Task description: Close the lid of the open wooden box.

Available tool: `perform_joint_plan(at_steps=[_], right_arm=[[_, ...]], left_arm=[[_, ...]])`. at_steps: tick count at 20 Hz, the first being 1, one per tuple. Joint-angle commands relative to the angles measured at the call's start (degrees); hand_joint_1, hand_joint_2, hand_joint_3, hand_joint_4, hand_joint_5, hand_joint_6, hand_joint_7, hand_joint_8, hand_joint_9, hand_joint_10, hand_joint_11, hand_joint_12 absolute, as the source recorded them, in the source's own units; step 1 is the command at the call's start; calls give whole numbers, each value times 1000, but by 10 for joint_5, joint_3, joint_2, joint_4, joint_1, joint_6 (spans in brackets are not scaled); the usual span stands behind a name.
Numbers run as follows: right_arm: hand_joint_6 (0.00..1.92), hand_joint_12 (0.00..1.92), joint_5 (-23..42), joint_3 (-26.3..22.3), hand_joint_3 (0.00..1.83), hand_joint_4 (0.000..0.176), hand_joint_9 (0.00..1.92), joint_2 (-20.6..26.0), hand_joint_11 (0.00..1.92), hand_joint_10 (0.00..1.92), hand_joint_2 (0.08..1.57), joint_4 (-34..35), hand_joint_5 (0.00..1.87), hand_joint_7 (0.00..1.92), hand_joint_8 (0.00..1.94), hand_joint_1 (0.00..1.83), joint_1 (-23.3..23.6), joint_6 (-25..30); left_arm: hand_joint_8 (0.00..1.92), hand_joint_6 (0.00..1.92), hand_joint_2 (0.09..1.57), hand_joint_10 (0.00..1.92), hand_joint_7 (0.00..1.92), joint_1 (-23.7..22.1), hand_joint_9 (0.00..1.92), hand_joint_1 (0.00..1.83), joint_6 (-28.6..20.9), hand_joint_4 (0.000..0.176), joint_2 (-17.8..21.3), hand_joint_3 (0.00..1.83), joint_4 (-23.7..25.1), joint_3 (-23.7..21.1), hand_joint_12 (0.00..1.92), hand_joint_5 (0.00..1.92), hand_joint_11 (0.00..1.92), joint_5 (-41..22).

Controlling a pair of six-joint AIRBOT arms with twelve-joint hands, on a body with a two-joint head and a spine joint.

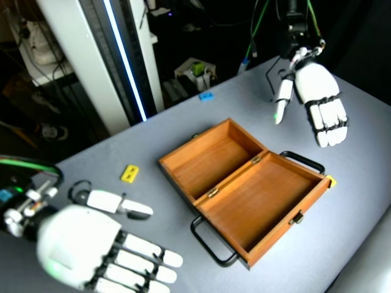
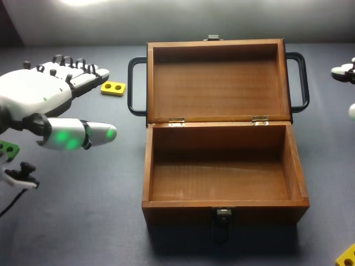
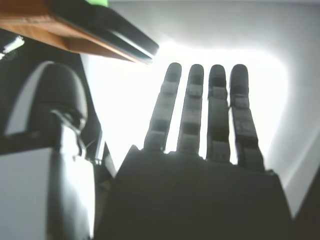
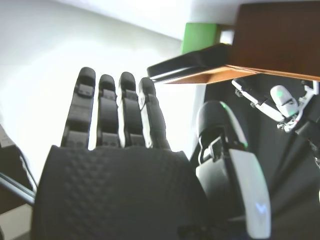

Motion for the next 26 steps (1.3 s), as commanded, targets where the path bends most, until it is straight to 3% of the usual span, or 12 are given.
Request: perform_joint_plan(at_steps=[1, 10, 15, 16, 18, 19, 20, 22, 23, 26], right_arm=[[4, 12, 40, 9, 0, 0, 67, -5, 100, 8, 1401, 0, 174, 152, 5, 0, 12, 15], [1, 3, -58, 59, 0, 0, 31, -42, 56, 2, 1372, -89, 146, 121, 1, 0, 69, 36], [7, 14, -92, 78, 0, 0, 14, -60, 49, 5, 1370, -125, 150, 106, 7, 0, 96, 44], [2, 9, -97, 81, 0, 13, 4, -64, 40, 0, 1371, -137, 142, 90, 0, 0, 104, 47], [0, 0, -101, 84, 3, 19, 0, -71, 16, 0, 1383, -152, 134, 60, 0, 0, 115, 51], [0, 0, -101, 85, 3, 19, 0, -73, 16, 0, 1383, -156, 134, 60, 0, 0, 118, 51], [2, 1, -102, 85, 9, 4, 0, -75, 14, 0, 1395, -158, 138, 59, 1, 0, 120, 51], [3, 0, -103, 85, 7, 8, 0, -76, 13, 0, 1396, -161, 142, 59, 1, 0, 123, 51], [5, 0, -103, 85, 8, 0, 0, -77, 3, 0, 1401, -163, 149, 53, 0, 0, 124, 53], [9, 6, -103, 83, 18, 0, 0, -77, 14, 0, 1427, -172, 161, 52, 0, 0, 127, 59]], left_arm=[[0, 0, 1078, 0, 0, -11, 1, 0, 0, 0, -3, 0, 6, 6, 176, 0, 19, -35], [5, 0, 1079, 16, 22, -69, 78, 0, 1, 0, -37, 0, 67, 51, 181, 0, 88, 70], [0, 0, 1214, 1, 0, -97, 30, 0, 1, 0, -69, 4, 88, 88, 99, 0, 28, 128], [0, 0, 1169, 1, 0, -100, 32, 0, 1, 0, -74, 0, 88, 93, 90, 0, 26, 135], [0, 1, 1180, 0, 0, -105, 9, 0, 1, 0, -82, 0, 90, 103, 71, 4, 3, 148], [0, 1, 1180, 0, 0, -108, 9, 0, 1, 0, -85, 0, 91, 106, 71, 4, 3, 152], [0, 0, 1147, 0, 0, -110, 11, 0, 1, 0, -87, 0, 92, 109, 52, 0, 4, 156], [0, 0, 1126, 0, 0, -115, 8, 0, 1, 0, -93, 0, 96, 114, 48, 0, 8, 163], [0, 0, 1116, 0, 0, -117, 0, 0, 1, 0, -94, 0, 99, 113, 22, 0, 2, 164], [0, 0, 1160, 0, 0, -119, 0, 2, 1, 0, -92, 11, 108, 105, 5, 0, 10, 157]])
